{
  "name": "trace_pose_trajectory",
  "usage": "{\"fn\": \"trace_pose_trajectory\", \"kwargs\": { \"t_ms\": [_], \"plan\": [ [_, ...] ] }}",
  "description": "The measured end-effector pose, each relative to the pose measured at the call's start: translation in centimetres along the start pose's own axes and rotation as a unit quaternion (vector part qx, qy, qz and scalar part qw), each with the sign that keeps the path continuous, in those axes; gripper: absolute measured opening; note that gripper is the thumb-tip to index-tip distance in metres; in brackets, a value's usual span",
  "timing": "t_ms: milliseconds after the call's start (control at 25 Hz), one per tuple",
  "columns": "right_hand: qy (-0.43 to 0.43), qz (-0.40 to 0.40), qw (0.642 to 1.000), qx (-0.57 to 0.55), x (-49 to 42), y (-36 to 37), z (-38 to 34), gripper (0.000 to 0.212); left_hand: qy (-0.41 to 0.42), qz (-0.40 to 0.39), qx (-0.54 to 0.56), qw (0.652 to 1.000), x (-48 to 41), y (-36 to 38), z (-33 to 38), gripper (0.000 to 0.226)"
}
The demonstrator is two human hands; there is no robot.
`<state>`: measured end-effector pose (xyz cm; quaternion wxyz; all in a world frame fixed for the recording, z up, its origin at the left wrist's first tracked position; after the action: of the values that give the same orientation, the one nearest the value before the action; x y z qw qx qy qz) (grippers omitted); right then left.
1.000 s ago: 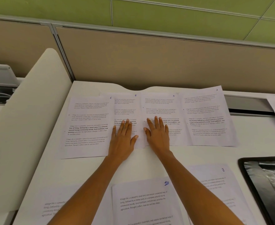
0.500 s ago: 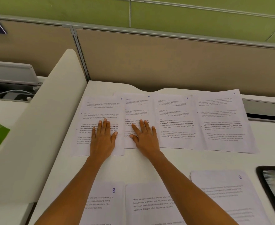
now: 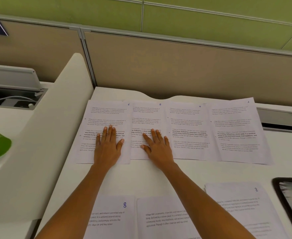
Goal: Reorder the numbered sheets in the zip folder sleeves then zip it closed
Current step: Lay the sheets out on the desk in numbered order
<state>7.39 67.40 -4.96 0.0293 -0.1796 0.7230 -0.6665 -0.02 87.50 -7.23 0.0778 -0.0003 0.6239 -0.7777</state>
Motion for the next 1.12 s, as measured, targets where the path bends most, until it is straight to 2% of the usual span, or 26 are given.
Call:
{"fn": "trace_pose_trajectory", "kwargs": {
  "t_ms": [240, 480, 600, 760, 1120],
  "plan": [
    [0.003, 0.003, 1.0, -0.006, 0.1, -0.1, -0.1, 0.107, 0.001, 0.004, -0.003, 1.0, -0.6, 0.2, -0.4, 0.082],
    [0.007, -0.018, 1.0, -0.012, 0.2, -0.4, -0.3, 0.087, 0.002, 0.012, 0.003, 1.0, -0.7, 0.2, -0.3, 0.08],
    [0.012, -0.021, 0.999, -0.021, 0.0, -0.5, -0.2, 0.064, 0.002, 0.038, 0.02, 0.999, -0.6, -0.4, 0.0, 0.078],
    [-0.001, -0.005, 0.998, -0.064, 0.5, -0.8, -0.4, 0.058, -0.007, 0.038, 0.019, 0.999, -0.4, -1.2, 0.9, 0.077],
    [-0.015, 0.048, 0.986, -0.161, 4.4, -1.6, 1.7, 0.051, 0.045, 0.036, 0.056, 0.997, 1.9, -0.9, 10.0, 0.09]
  ]
}}
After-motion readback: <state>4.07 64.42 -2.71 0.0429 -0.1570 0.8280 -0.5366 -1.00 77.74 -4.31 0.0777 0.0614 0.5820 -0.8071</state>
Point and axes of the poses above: each hand's wrist, its own x-axis away from the middle knuckle, its own y-axis out of the palm, z = x × y, the point moved 1 cm from there along -x, towards the middle knuckle, and after that the axes turned 15 degrees about y, right-handed, at the moved point
